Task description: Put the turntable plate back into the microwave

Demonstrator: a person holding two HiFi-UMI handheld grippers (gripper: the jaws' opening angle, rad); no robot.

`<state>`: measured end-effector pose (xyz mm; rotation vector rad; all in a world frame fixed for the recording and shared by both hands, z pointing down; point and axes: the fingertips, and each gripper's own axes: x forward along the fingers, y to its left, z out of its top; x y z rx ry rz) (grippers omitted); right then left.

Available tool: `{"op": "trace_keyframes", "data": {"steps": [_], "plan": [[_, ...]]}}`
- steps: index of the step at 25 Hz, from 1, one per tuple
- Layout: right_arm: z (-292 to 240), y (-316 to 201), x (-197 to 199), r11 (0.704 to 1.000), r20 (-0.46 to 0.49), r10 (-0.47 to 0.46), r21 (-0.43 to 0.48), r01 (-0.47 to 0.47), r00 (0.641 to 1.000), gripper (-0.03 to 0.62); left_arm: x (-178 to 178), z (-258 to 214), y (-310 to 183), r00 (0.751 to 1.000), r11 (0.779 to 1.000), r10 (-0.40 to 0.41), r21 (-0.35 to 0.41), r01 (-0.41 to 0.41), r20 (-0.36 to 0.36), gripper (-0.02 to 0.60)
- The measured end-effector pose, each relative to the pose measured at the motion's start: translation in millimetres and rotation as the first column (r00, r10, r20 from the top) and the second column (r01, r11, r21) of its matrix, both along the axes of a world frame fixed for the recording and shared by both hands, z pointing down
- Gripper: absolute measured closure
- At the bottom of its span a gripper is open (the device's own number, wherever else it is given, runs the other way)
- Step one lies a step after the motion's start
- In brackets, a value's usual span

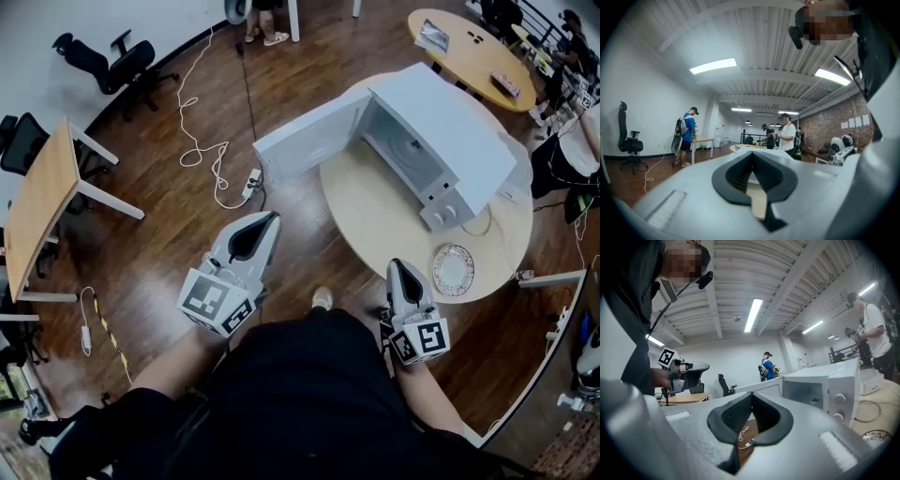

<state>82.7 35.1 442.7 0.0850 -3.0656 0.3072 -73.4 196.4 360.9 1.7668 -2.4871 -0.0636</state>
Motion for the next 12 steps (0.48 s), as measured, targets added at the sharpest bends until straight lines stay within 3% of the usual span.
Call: {"op": "trace_keyframes", "data": {"steps": [7, 12], "plan": [[3.1, -31.3, -34.4, 0.999, 0.010, -0.032, 0.007, 0.032, 0.999, 0.592, -30.5, -1.7, -27.2, 1.000, 1.000, -0.026, 0.006, 0.026, -0.010, 0.577], [25.0, -51.0, -43.1, 0.999, -0.020, -0.026, -0.046, 0.025, 0.999, 0.592, -38.6, 8.0, -49.1, 1.000, 0.999, -0.022, -0.029, 0.022, -0.009, 0.577]]}}
